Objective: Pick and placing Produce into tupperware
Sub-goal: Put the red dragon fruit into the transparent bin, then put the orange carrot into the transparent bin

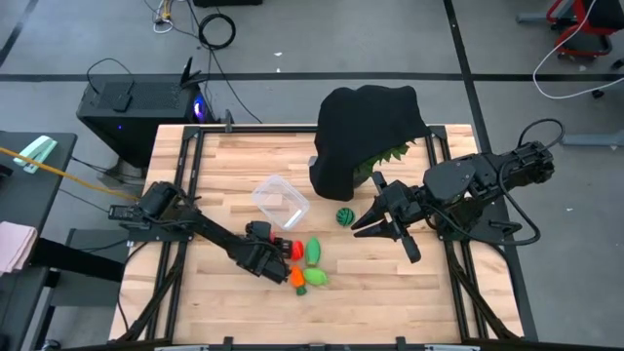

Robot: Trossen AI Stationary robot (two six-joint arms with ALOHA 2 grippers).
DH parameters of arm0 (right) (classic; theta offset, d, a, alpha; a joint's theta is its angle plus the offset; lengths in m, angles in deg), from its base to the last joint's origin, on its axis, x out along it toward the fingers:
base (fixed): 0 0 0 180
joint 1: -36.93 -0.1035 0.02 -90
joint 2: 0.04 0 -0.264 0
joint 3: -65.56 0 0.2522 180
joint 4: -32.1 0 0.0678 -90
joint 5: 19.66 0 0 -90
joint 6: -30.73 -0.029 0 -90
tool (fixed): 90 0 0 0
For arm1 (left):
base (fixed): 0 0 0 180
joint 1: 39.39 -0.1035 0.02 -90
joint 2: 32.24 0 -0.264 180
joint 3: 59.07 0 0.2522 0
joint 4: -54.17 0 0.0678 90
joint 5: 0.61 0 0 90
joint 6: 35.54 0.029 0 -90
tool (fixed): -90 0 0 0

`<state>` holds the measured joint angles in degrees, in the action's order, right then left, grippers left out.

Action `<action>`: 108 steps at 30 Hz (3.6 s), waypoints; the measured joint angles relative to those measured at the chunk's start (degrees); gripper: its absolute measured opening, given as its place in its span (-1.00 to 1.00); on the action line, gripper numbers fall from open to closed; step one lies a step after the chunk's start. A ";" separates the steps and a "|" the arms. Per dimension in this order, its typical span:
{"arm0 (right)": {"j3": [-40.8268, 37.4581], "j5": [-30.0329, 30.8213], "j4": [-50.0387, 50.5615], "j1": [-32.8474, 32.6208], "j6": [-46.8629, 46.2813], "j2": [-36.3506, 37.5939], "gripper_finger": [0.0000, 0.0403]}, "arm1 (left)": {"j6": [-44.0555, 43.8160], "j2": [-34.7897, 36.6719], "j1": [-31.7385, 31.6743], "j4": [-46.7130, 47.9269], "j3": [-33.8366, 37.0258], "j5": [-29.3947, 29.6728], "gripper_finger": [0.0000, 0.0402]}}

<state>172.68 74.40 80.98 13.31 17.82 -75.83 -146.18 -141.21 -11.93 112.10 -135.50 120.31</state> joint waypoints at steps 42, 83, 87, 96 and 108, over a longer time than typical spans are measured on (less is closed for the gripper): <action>0.02 0.00 -0.63 -0.02 0.45 0.00 -0.65 | 29.10 22.97 -3.94 -4.57 -0.05 20.82 0.27; 0.02 0.00 -0.93 -0.02 -0.57 0.00 -0.65 | 64.56 22.34 -27.53 -7.05 8.81 -2.61 0.19; 0.02 0.00 -0.94 -0.02 -0.55 0.00 -0.65 | 64.89 22.34 -28.62 -7.39 8.81 -2.59 0.25; 0.02 0.00 -0.94 -0.02 -0.63 0.00 -0.65 | 67.04 22.34 -30.30 -7.41 8.81 -2.89 0.19; 0.02 0.00 -0.94 -0.02 -0.63 0.00 -0.65 | 67.82 22.34 -30.28 -7.61 8.81 -3.83 0.36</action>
<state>172.70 74.40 80.04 13.29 17.19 -75.83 -78.37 -118.87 -42.22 104.49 -126.69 116.48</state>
